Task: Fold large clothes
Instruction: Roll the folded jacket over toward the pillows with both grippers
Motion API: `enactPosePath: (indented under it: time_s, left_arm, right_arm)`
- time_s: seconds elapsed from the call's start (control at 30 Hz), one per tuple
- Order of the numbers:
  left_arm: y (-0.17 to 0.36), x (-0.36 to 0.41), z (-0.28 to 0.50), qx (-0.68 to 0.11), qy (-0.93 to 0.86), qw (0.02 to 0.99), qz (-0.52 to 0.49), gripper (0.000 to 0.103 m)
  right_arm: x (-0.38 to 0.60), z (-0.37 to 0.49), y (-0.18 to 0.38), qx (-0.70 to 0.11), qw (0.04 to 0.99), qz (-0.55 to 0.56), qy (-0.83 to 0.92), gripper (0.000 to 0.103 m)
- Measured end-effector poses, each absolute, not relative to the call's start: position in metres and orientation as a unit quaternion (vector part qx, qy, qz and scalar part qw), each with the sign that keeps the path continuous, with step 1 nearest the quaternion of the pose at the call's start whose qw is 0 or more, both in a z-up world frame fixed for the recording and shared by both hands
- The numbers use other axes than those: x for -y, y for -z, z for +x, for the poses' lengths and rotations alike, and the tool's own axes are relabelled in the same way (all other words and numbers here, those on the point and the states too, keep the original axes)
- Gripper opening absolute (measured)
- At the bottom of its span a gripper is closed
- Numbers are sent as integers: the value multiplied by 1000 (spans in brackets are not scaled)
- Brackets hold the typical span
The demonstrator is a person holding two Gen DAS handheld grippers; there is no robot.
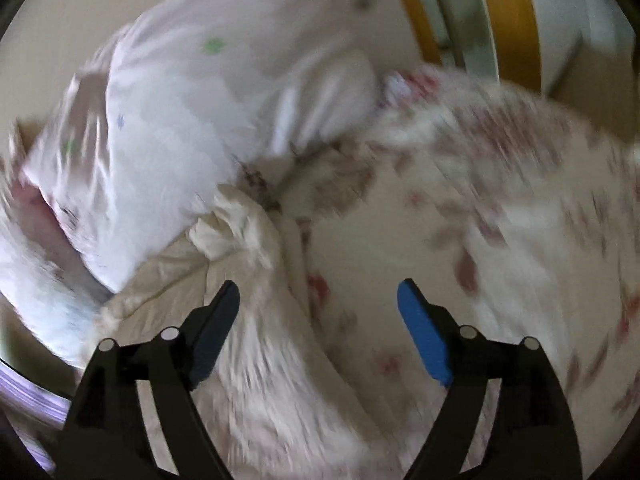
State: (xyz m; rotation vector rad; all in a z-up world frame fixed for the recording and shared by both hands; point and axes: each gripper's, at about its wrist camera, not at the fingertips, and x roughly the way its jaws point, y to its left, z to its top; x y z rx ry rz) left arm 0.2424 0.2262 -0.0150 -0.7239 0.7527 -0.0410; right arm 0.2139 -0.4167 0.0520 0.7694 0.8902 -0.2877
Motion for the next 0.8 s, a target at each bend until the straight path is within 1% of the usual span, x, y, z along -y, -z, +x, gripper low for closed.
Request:
enactPosePath:
  time_s: [0.03, 0.1, 0.23, 0.37, 0.53, 0.73, 0.8]
  left_arm:
    - [16, -227, 231, -361, 24, 862, -356, 75]
    - [17, -227, 211, -364, 40, 851, -376, 75]
    - [15, -211, 170, -357, 78, 839, -402, 75]
    - [17, -189, 151, -362, 90, 834, -406, 75]
    - [30, -170, 147, -370, 88, 824, -420, 75]
    - [44, -155, 155, -381, 73, 812, -437, 75]
    - [47, -153, 157, -378, 59, 812, -441, 75]
  right_arm:
    - [423, 197, -46, -425, 803, 399, 122, 83]
    - [425, 176, -36, -433, 779, 441, 106, 83]
    - [414, 148, -20, -446, 746, 489, 79, 83]
    - [397, 145, -9, -461, 736, 493, 53, 83]
    - [383, 154, -1, -463, 735, 494, 42, 81]
    - [367, 169, 3, -455, 744, 489, 30, 75]
    - [364, 173, 5, -448, 744, 495, 26, 71]
